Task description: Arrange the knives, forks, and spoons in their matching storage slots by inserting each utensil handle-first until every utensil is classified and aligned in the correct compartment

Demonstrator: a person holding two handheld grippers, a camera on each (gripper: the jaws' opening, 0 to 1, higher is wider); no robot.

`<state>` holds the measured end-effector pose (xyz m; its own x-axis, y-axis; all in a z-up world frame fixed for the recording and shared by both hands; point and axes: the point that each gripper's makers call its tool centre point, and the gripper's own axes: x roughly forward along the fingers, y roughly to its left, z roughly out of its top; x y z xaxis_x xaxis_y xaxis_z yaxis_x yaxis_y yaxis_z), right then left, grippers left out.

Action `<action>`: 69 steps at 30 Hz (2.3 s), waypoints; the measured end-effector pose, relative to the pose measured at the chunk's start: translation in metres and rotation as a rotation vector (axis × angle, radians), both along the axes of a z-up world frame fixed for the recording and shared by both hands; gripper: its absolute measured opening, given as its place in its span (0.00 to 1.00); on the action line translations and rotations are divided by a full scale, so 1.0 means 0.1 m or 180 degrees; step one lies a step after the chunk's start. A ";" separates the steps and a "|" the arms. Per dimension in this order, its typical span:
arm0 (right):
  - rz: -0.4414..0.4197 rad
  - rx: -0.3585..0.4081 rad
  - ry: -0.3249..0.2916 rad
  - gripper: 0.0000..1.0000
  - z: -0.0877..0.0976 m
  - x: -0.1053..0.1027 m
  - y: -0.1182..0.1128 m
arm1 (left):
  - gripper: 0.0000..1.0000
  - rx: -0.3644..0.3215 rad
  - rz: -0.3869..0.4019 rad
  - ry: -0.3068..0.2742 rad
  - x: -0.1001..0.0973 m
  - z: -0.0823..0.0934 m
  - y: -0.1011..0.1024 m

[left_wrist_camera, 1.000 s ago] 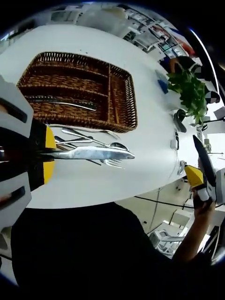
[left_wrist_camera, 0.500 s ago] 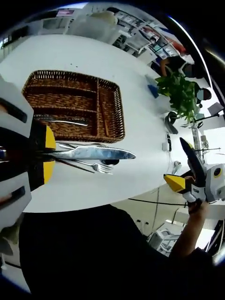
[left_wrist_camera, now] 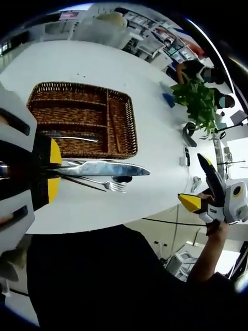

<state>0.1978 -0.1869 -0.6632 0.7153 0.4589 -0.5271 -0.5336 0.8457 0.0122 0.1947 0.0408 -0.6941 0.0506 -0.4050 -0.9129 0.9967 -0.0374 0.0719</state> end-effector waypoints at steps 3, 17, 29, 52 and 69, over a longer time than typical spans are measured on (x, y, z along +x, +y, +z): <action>0.0009 -0.0006 0.0002 0.99 -0.01 0.01 0.01 | 0.02 0.0003 0.0002 -0.0014 0.03 -0.01 0.00; -0.0001 -0.0029 0.0002 0.99 -0.02 -0.01 0.01 | 0.02 0.0062 0.0015 -0.0194 0.34 -0.10 0.05; -0.0027 -0.0053 -0.0007 0.99 -0.01 -0.05 -0.02 | 0.02 0.0007 0.0038 -0.0326 0.60 -0.06 0.05; -0.0015 -0.0090 -0.0025 0.99 0.01 -0.07 -0.04 | 0.02 0.0015 0.0196 -0.0476 1.14 0.00 0.18; -0.0060 -0.0102 -0.0005 0.99 -0.01 -0.05 -0.07 | 0.02 0.0016 0.0232 -0.0461 1.21 -0.12 0.18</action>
<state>0.1927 -0.1937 -0.6641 0.7245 0.4282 -0.5402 -0.5176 0.8555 -0.0161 0.3153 0.0584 -0.7064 0.2111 -0.3909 -0.8959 0.9760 0.0340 0.2152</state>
